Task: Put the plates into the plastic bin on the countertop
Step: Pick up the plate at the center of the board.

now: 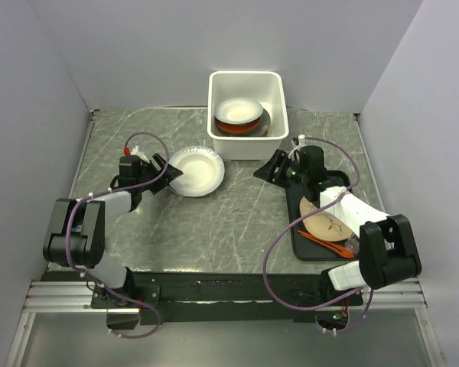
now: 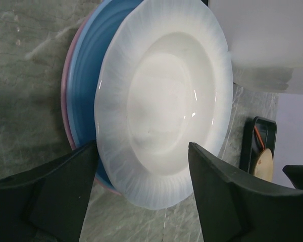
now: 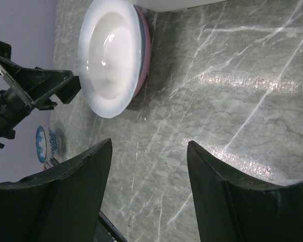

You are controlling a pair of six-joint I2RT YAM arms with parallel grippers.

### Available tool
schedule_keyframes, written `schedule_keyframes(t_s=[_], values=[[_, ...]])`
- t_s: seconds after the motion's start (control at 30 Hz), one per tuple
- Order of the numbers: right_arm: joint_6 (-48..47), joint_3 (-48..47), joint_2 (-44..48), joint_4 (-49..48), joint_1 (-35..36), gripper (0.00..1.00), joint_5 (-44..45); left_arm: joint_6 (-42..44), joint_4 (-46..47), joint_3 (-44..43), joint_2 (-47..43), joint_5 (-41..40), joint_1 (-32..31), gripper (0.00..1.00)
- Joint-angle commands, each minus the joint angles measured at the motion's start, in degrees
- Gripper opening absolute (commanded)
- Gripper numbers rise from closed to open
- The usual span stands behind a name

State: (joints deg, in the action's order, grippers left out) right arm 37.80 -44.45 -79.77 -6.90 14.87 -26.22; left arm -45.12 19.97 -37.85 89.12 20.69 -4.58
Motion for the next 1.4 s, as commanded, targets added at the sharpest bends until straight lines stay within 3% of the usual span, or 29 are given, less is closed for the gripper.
schedule_keyframes(t_s=[0.0,0.2,0.3,0.33,0.4,0.87,1.0,1.17,1.37], values=[[-0.36,0.94,-0.04,-2.42,-0.02,0.68,-0.68,-1.37,5.25,0.4,3.77,1.19,-0.25,0.75],[0.17,1.64,-0.47,-3.39,0.07,0.68,-1.12,-2.95,9.74,0.67,8.87,3.39,-0.25,0.63],[0.52,1.91,-0.74,-3.83,-0.02,0.68,-1.47,-2.78,10.44,0.84,9.84,4.09,-0.25,0.41],[0.61,1.99,-0.74,-3.91,-0.02,0.68,-1.47,-2.69,10.36,0.76,9.84,4.36,-0.25,0.2],[0.69,2.08,-0.65,-4.09,0.07,0.68,-1.38,-2.51,9.48,0.58,9.58,3.93,-0.25,0.01],[1.92,2.96,-0.91,-6.55,-0.02,0.69,-3.57,-1.28,4.82,0.23,3.61,2.43,-0.25,0.01],[2.71,3.49,-0.57,-8.39,-0.02,0.71,-5.68,-1.02,4.47,1.19,-2.53,3.13,-0.25,0.01],[4.12,4.72,0.93,-11.82,0.33,0.82,-6.56,0.3,2.36,2.42,-10.45,4.71,-0.17,0.01],[5.44,3.76,-0.74,-15.07,2.08,0.84,-8.85,1.09,-0.19,3.74,-21.7,7.17,-0.17,0.01]])
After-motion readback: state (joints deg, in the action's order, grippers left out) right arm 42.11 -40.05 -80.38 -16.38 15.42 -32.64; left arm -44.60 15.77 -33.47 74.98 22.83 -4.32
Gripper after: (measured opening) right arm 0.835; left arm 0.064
